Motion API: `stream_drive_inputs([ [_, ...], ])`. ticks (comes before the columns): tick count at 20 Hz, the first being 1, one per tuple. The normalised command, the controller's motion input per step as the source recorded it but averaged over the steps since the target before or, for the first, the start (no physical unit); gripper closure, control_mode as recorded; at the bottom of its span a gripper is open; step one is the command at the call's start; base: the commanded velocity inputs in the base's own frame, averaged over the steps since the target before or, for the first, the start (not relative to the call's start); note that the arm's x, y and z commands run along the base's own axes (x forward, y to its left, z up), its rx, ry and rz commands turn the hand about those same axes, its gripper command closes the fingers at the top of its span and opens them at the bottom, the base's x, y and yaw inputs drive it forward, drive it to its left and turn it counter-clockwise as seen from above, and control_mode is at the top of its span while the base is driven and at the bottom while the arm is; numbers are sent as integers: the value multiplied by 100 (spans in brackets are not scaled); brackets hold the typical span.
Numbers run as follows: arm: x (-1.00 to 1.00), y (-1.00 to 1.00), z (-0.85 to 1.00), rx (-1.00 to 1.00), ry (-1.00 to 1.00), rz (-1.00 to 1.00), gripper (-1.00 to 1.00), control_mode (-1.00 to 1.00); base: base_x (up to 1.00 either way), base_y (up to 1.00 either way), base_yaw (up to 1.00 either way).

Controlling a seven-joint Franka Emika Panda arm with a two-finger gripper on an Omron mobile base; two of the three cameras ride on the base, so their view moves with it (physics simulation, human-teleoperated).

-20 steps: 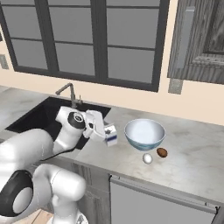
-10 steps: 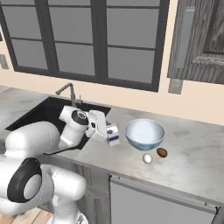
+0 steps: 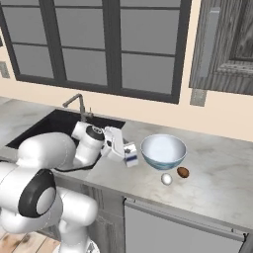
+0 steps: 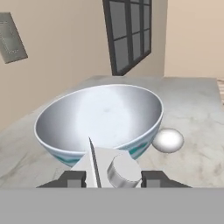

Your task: Gather the eggs and milk located in the vicinity of the sink area and place them right next to the bowl.

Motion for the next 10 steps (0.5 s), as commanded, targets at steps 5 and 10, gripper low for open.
stream_drive_inputs([
  [5, 8, 0, -28, 0, 0, 0, 100, -100, 0, 0, 0],
  [10, 16, 0, -19, 0, 0, 0, 100, -100, 0, 0, 0],
])
